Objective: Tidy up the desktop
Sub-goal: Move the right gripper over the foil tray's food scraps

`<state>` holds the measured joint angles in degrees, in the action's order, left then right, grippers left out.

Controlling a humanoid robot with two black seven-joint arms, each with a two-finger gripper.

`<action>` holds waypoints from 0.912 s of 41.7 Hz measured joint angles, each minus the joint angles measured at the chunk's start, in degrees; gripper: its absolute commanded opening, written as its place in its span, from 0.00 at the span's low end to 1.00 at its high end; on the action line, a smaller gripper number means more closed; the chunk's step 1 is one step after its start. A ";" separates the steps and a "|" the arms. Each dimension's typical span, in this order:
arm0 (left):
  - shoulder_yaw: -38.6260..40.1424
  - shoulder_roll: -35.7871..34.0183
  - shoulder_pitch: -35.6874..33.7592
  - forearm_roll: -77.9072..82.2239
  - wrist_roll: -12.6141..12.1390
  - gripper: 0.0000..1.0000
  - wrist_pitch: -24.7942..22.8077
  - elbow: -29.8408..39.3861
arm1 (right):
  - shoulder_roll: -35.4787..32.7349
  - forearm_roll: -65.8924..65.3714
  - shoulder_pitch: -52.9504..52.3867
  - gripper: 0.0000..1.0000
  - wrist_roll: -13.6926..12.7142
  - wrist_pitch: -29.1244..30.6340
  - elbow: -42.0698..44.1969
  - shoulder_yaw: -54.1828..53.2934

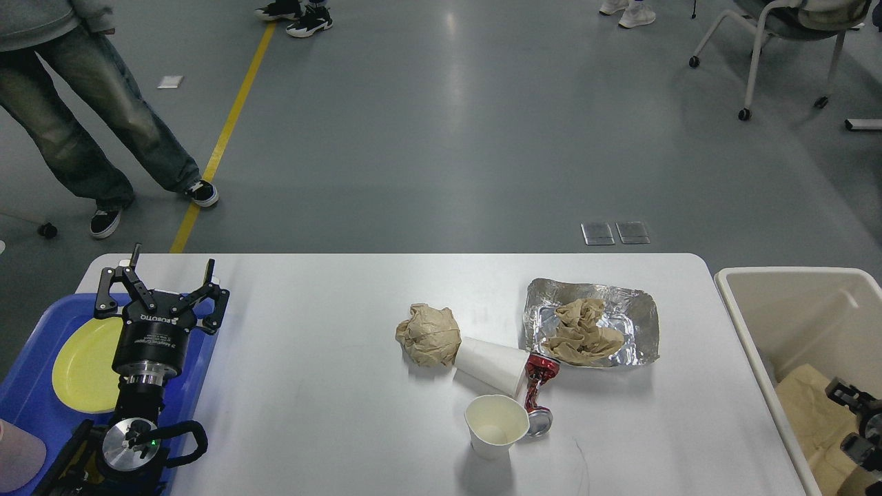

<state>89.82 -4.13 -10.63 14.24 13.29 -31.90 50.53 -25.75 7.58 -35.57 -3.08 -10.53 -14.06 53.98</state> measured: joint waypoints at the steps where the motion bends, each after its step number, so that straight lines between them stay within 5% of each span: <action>1: 0.00 0.00 0.00 0.00 0.00 0.96 0.00 0.00 | -0.61 -0.06 -0.80 1.00 0.00 0.13 -1.01 0.00; 12: 0.00 0.00 0.00 0.00 0.00 0.96 0.00 0.00 | -6.66 -6.54 -13.12 1.00 -0.14 3.37 -12.04 0.45; 21: 0.00 -0.04 0.00 0.00 0.00 0.96 0.00 0.00 | -9.69 -9.95 -28.38 1.00 -0.10 16.45 -19.69 5.12; 27: 0.00 0.00 0.00 0.00 0.00 0.96 0.00 0.00 | -9.48 -10.05 -46.02 1.00 -0.08 24.37 -33.05 16.16; 34: 0.00 0.00 -0.01 0.00 0.00 0.96 0.00 0.00 | -6.35 -9.93 -66.11 1.00 -0.07 30.82 -46.71 24.83; 38: 0.00 0.00 -0.01 0.00 0.00 0.96 0.00 0.00 | -2.50 -9.67 -76.78 1.00 -0.07 40.40 -51.02 27.03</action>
<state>89.82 -4.12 -10.65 14.24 13.29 -31.90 50.53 -28.25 -2.09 -112.34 -3.15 29.88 -65.08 81.01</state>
